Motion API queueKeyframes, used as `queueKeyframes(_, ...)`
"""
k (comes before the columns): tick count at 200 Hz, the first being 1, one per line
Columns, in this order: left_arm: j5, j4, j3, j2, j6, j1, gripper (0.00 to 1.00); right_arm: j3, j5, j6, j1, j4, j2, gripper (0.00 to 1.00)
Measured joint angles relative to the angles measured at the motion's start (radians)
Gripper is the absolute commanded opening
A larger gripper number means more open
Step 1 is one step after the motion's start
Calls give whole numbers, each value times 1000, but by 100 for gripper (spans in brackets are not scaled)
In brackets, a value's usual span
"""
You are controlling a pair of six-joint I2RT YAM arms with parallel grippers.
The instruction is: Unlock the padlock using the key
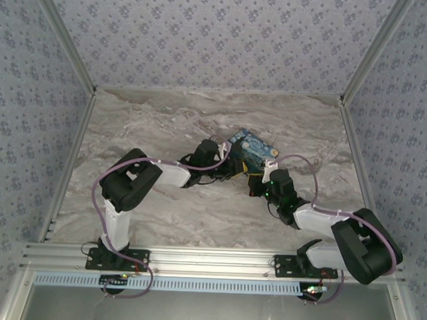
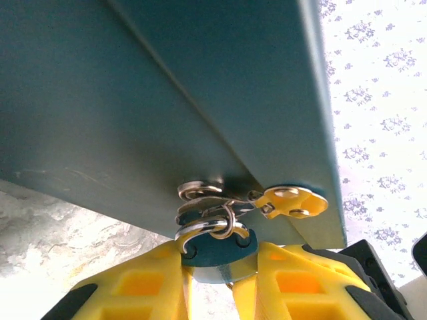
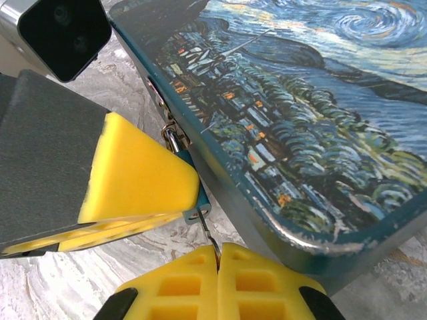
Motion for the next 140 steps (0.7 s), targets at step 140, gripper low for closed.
queueKeyframes(140,-48,50,0,0,-24,6,24,45,-193,49,-111,77,79,0)
